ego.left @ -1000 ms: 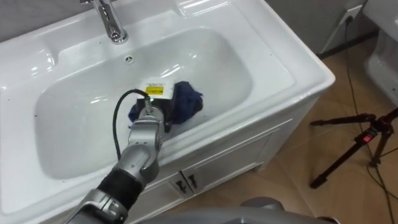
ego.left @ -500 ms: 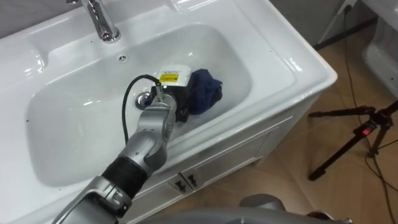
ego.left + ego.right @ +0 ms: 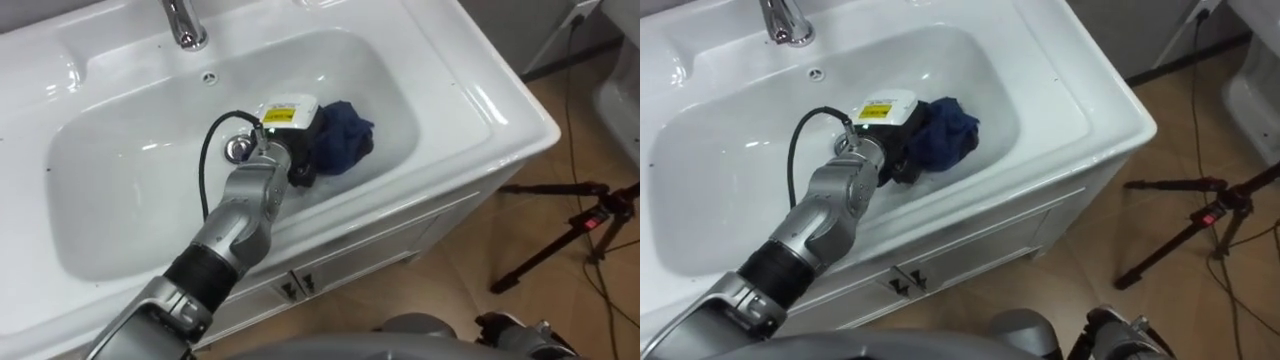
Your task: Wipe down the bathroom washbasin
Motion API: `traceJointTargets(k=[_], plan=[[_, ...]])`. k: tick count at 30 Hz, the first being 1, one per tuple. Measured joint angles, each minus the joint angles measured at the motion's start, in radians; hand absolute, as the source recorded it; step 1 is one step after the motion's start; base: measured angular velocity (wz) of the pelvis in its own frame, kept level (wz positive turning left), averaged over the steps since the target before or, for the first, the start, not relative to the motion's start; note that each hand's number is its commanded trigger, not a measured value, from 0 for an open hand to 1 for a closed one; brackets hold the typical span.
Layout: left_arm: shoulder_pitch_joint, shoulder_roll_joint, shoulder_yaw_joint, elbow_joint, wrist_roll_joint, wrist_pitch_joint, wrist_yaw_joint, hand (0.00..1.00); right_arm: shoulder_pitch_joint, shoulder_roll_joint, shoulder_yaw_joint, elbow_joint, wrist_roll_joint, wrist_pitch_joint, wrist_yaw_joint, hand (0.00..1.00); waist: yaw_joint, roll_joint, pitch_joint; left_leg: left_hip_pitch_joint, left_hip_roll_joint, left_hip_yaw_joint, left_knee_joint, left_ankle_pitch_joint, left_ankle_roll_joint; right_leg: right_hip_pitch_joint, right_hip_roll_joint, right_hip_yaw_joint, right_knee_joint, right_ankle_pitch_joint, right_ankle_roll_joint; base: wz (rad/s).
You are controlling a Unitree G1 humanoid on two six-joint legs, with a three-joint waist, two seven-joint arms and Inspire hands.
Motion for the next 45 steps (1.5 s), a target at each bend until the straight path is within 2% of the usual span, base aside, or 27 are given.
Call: traceJointTargets(k=[4, 8, 11, 13, 15, 18, 23, 25, 26, 28, 32, 45], plan=[[0.002, 0.015, 0.008, 0.009, 0.0, -0.02, 0.008, 1.0, 0.002, 0.0, -0.002, -0.031, -0.006, -0.002, 0.0, 0.0, 0.011, -0.004, 0.0003, 0.003, 0.0, 0.0, 0.0, 0.0, 0.0, 0.002, 0.0, 0.001, 0.001, 0.001, -0.002, 0.0], [0.043, 0.017, 0.049, 0.049, 0.0, -0.054, 0.06, 1.0, 0.023, 0.0, -0.004, -0.058, -0.003, -0.021, -0.012, 0.0, 0.034, 0.0, -0.0019, 0.019, 0.001, 0.002, 0.0, 0.0, 0.0, 0.015, 0.006, 0.009, 0.002, 0.002, -0.003, -0.04], [0.106, 0.021, 0.124, 0.088, 0.007, -0.083, 0.112, 1.0, 0.043, 0.0, -0.04, -0.055, -0.003, -0.021, -0.011, 0.0, 0.049, 0.007, -0.0062, 0.032, 0.002, 0.002, 0.0, 0.0, 0.0, 0.026, 0.005, 0.011, 0.0, 0.002, -0.003, -0.02], [0.141, 0.024, 0.173, 0.1, 0.008, -0.082, 0.138, 1.0, 0.063, -0.003, -0.069, -0.047, -0.001, -0.021, -0.014, 0.0, 0.061, 0.008, -0.0074, 0.041, 0.001, 0.002, -0.001, 0.0, 0.0, 0.036, 0.006, 0.014, -0.002, 0.001, -0.003, -0.03], [0.178, 0.05, 0.213, 0.127, 0.012, -0.085, 0.175, 1.0, 0.08, -0.002, -0.105, -0.033, 0.001, -0.017, -0.016, 0.0, 0.069, 0.011, -0.0105, 0.054, 0.0, 0.002, -0.004, 0.0, 0.0, 0.047, 0.006, 0.016, -0.004, -0.001, -0.002, 0.02], [0.186, 0.093, 0.261, 0.166, 0.064, -0.085, 0.192, 1.0, 0.099, -0.006, -0.145, -0.034, -0.003, -0.017, -0.023, 0.0, 0.079, 0.016, -0.0131, 0.059, 0.0, 0.001, -0.005, 0.0, 0.0, 0.055, 0.007, 0.018, -0.001, -0.001, -0.001, -0.01], [0.232, 0.126, 0.347, 0.176, 0.107, -0.091, 0.247, 1.0, 0.119, -0.022, -0.179, -0.036, 0.03, -0.019, -0.021, 0.0, 0.104, 0.021, -0.0154, 0.061, 0.002, 0.001, -0.022, -0.001, 0.002, 0.043, 0.012, 0.018, 0.0, 0.002, -0.002, 0.0], [0.234, 0.147, 0.352, 0.187, 0.108, -0.093, 0.271, 1.0, 0.122, -0.034, -0.182, -0.038, 0.036, -0.023, -0.021, 0.0, 0.114, 0.03, -0.0203, 0.06, 0.003, 0.001, -0.03, 0.001, 0.006, 0.043, 0.013, 0.017, -0.001, 0.01, -0.003, -0.06], [0.234, 0.151, 0.354, 0.201, 0.106, -0.094, 0.29, 1.0, 0.12, -0.04, -0.194, -0.038, 0.035, -0.025, -0.022, 0.0, 0.116, 0.033, -0.0202, 0.059, 0.003, 0.001, -0.03, 0.001, 0.006, 0.043, 0.014, 0.016, -0.002, 0.014, -0.003, 0.0], [0.234, 0.151, 0.358, 0.219, 0.107, -0.096, 0.304, 1.0, 0.119, -0.044, -0.207, -0.038, 0.033, -0.024, -0.024, 0.0, 0.115, 0.04, -0.0233, 0.059, 0.004, 0.0, -0.03, 0.001, 0.006, 0.043, 0.014, 0.016, -0.002, 0.014, -0.003, 0.0], [0.235, 0.151, 0.362, 0.23, 0.107, -0.099, 0.32, 1.0, 0.121, -0.044, -0.209, -0.071, 0.033, -0.02, -0.023, 0.0, 0.115, 0.055, -0.0224, 0.055, 0.004, -0.001, -0.029, 0.001, 0.006, 0.04, 0.015, 0.016, -0.003, 0.014, -0.004, 0.0], [0.246, 0.15, 0.377, 0.231, 0.099, -0.103, 0.363, 1.0, 0.128, -0.034, -0.208, -0.078, 0.042, -0.022, -0.032, 0.0, 0.116, 0.056, -0.0221, 0.053, 0.004, -0.002, -0.027, 0.001, 0.006, 0.038, 0.014, 0.017, -0.007, 0.013, -0.004, 0.0]])
